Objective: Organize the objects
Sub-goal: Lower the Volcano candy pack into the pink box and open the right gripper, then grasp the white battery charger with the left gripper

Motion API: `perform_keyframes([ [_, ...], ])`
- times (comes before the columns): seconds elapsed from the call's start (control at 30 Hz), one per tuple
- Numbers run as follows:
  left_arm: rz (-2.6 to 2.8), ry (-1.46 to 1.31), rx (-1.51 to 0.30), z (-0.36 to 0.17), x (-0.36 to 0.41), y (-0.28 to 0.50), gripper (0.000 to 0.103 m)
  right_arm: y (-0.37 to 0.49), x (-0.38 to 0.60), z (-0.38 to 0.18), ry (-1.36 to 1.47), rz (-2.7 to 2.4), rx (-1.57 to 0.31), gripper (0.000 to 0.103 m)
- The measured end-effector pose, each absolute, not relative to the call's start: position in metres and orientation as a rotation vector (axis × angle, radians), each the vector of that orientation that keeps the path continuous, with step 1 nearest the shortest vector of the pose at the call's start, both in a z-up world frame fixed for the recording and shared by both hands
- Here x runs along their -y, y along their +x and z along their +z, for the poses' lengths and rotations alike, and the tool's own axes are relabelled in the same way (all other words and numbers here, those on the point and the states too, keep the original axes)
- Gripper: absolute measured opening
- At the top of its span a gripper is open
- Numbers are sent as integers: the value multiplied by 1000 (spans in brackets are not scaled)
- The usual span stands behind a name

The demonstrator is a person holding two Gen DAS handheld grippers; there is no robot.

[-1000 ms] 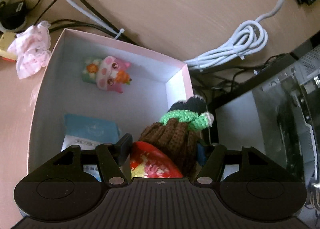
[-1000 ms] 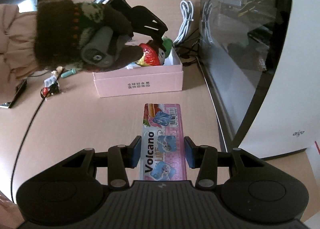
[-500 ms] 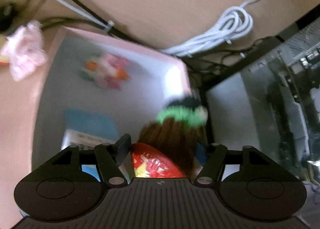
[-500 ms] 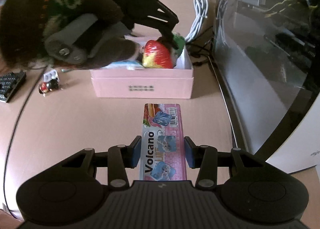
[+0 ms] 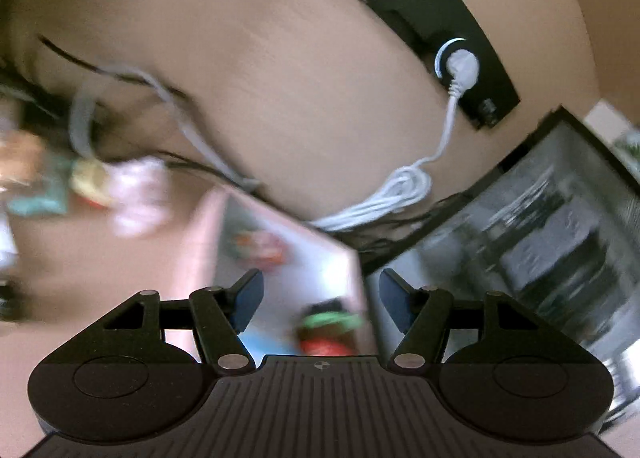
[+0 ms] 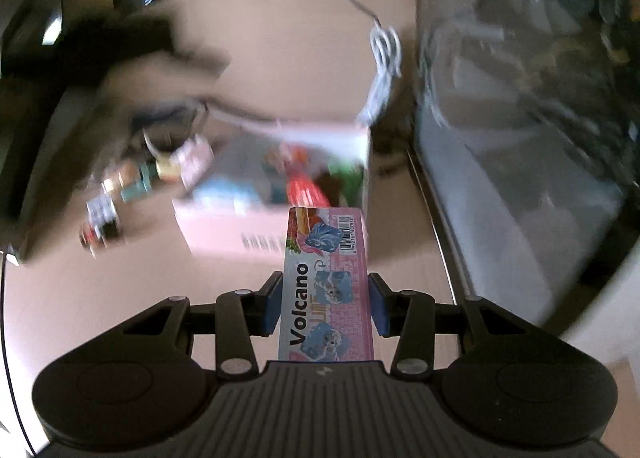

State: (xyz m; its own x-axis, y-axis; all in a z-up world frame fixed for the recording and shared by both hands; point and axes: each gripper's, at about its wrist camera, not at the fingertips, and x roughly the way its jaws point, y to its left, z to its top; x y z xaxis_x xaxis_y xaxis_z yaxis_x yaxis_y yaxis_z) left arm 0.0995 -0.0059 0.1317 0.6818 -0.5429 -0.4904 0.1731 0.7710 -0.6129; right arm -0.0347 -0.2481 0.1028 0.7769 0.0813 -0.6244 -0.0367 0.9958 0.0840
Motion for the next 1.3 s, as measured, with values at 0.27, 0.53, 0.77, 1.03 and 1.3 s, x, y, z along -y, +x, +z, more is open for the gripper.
perform_keyframes([
  [0.27,-240,-535,-862,85,-74,36,68,81,223,123,115,116,-626,43],
  [0.53,-89,-572,-893,63,-149,-6,68,180,194,97,187,125,-711,43],
  [0.77,-77,-522,-929,54,-164,-11,68,194,190,93,280,127,-735,53],
  [1.03,-111,-553,-935,48,-158,15,68,112,214,131,148,51,-612,71],
  [1.3,72,-655,-859,63,-159,82,68,18,161,99,-131,152,-638,76],
])
